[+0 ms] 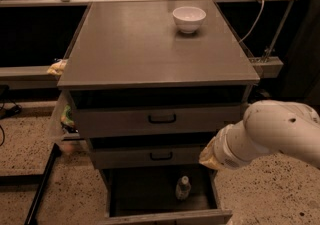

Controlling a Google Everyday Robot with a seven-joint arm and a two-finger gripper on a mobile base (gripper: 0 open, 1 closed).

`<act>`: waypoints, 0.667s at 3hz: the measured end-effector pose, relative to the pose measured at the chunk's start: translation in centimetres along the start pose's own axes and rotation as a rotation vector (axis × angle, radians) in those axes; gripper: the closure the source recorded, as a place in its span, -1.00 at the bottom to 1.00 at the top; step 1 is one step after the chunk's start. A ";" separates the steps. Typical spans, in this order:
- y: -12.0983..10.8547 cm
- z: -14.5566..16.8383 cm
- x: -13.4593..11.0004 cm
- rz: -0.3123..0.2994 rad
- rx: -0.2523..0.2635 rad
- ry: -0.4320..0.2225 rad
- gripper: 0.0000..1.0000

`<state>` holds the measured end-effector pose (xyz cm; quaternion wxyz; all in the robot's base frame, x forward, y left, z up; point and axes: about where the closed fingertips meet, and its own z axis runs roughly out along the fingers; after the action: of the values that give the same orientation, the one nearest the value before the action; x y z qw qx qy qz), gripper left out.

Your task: Pick blue plastic bottle from bottom drawer and place on counter

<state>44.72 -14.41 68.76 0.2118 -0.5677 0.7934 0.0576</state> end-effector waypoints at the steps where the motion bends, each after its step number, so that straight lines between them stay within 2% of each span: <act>1: 1.0 3.7 3.4 0.004 0.028 0.043 1.00; 2: 1.0 8.9 6.7 -0.006 0.069 0.057 1.00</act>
Offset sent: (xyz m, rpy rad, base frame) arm 0.0189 -0.0368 -0.1833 -0.0782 -0.1386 -0.0576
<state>44.41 -16.95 57.86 0.2089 -0.5639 0.7988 0.0133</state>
